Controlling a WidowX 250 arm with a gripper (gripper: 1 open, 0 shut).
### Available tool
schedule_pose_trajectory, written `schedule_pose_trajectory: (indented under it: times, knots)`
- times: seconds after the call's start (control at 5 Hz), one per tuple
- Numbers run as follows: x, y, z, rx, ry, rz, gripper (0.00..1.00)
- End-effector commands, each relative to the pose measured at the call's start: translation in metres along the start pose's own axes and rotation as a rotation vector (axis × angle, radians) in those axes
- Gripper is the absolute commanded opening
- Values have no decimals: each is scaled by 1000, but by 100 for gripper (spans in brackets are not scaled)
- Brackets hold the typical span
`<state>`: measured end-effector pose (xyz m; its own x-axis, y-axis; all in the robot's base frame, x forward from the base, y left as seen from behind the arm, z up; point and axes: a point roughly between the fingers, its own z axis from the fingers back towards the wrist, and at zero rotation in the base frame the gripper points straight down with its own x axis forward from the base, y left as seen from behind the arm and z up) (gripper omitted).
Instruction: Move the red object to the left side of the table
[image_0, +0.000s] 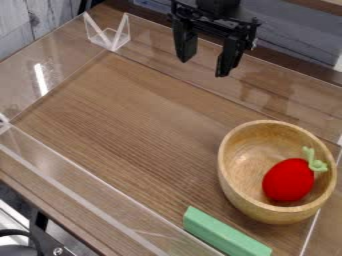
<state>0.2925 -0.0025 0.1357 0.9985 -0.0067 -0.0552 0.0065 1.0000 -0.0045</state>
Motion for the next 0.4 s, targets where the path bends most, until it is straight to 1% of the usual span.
schedule_pose_trajectory:
  times: [0.0,0.2]
  knots:
    - [-8,-5,-10,-9,28,1,100]
    - [-22,-34,-20,-22,33,-64,100]
